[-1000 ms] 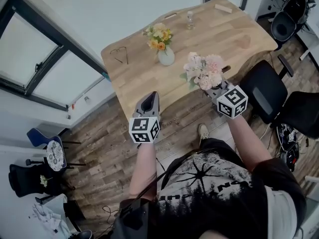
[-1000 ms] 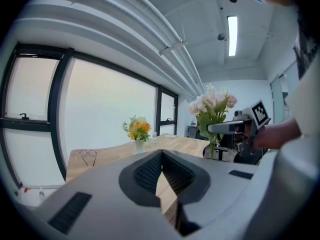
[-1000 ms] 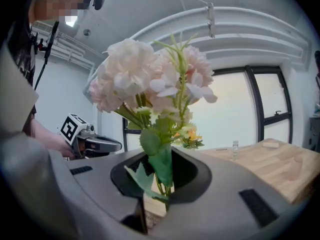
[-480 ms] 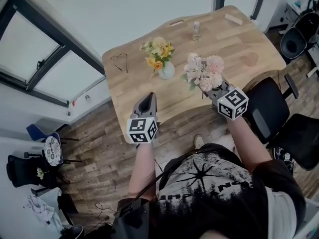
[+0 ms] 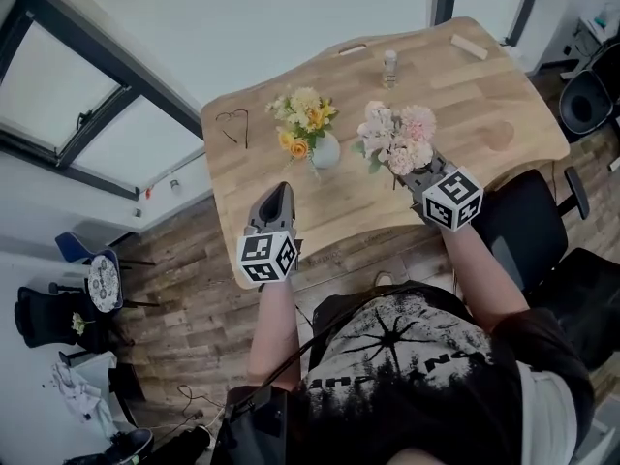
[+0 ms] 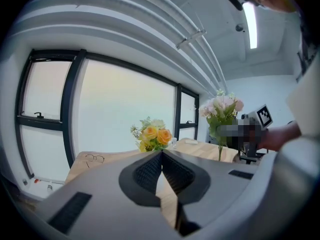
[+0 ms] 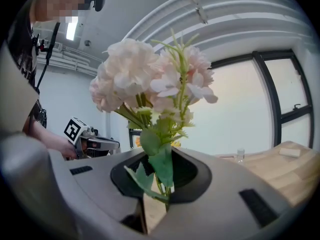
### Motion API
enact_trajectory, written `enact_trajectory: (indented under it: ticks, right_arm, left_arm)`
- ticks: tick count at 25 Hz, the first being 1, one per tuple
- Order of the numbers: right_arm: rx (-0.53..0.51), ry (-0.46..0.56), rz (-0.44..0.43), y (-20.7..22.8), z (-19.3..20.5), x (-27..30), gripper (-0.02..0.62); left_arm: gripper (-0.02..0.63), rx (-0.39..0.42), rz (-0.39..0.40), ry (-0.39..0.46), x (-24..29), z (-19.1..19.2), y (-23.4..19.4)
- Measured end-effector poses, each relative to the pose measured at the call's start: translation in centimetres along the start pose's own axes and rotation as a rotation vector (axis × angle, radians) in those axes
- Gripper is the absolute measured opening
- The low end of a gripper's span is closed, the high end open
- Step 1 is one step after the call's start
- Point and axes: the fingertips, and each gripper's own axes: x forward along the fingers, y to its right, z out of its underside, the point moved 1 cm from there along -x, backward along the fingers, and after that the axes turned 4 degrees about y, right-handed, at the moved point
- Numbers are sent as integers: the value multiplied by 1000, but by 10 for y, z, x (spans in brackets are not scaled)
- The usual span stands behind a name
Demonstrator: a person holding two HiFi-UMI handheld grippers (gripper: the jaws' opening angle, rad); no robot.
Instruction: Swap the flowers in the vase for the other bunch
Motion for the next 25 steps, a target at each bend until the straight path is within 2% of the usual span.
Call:
enact_trajectory:
  ticks: [8, 15, 20, 25]
  right_arm:
    - [8, -2, -32, 10, 3, 26, 63]
    - [17, -19, -8, 19, 9, 43, 63]
    - [13, -10, 25, 25, 2, 65, 63]
    - [4, -1, 64, 31, -3, 81, 63]
  left_arm:
    - [14, 4, -26, 12, 14, -12, -16]
    - [14, 18, 5, 30, 32, -27, -34]
    - [15, -2, 69, 29, 44, -27, -48]
    - [32, -22, 218, 71, 48, -25, -39]
